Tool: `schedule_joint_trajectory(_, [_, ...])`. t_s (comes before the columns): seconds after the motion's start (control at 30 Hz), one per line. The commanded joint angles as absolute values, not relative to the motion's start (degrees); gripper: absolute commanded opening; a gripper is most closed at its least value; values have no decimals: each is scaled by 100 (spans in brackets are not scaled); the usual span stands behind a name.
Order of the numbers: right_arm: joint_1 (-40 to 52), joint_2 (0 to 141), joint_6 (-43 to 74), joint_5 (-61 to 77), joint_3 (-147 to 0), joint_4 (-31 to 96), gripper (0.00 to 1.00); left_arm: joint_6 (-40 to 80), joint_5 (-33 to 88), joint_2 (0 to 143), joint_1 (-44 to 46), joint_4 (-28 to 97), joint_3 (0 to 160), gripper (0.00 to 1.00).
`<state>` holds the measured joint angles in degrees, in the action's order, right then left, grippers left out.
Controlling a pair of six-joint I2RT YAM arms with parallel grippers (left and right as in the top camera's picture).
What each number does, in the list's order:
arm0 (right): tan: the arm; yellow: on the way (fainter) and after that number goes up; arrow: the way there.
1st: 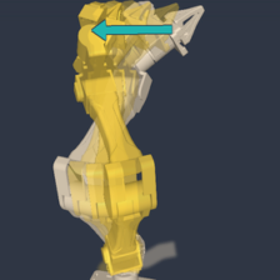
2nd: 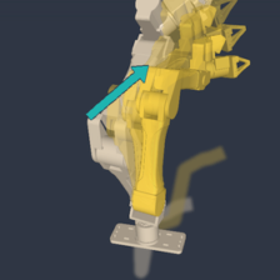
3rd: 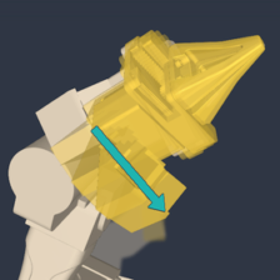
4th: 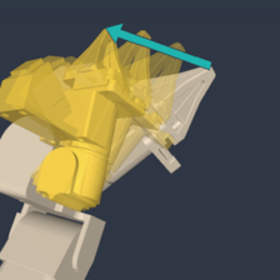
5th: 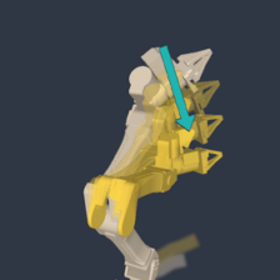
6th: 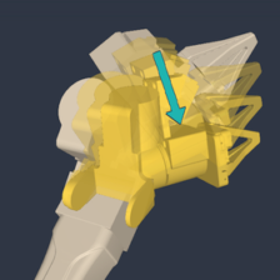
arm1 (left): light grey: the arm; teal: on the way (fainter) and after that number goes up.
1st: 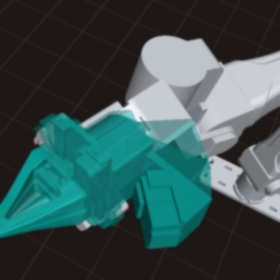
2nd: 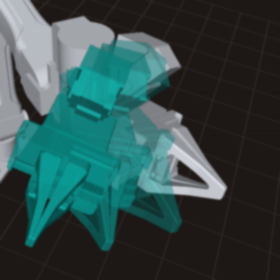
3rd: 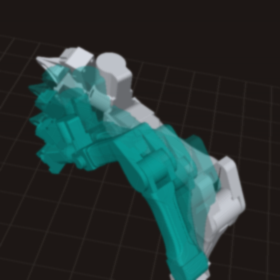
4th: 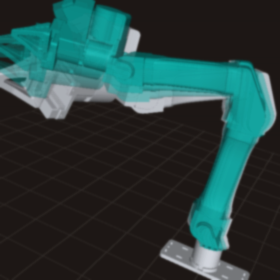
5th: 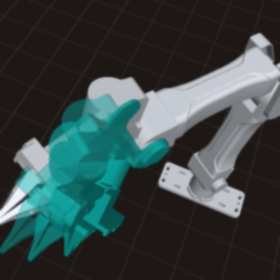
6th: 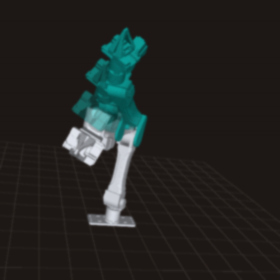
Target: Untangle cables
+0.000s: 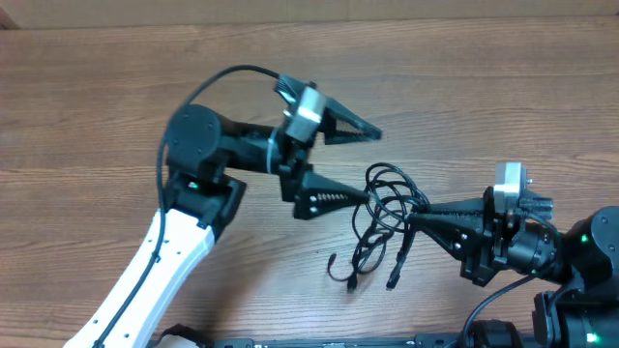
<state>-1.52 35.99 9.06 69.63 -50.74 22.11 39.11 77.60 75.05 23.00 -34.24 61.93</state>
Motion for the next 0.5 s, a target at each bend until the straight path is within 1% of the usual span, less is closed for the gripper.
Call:
schedule_joint_trajectory(0.0, [-163,3564,1017,6869,-5214,2200,4,4204,8388,7537,2091,-3435,6313,100])
schedule_joint_trajectory(0.13, [-163,3564,558,7476,-5214,2198,4,4180,9021,7537,2062,-3439,6313,100])
schedule_joint_trajectory(0.27, [-163,3564,67,8197,-5210,2198,4,4178,9056,7537,2064,-3450,6313,100])
schedule_joint_trajectory(0.47, [-161,3568,-12,8436,-5210,2165,4,4185,9050,7537,2200,-3446,6313,100])
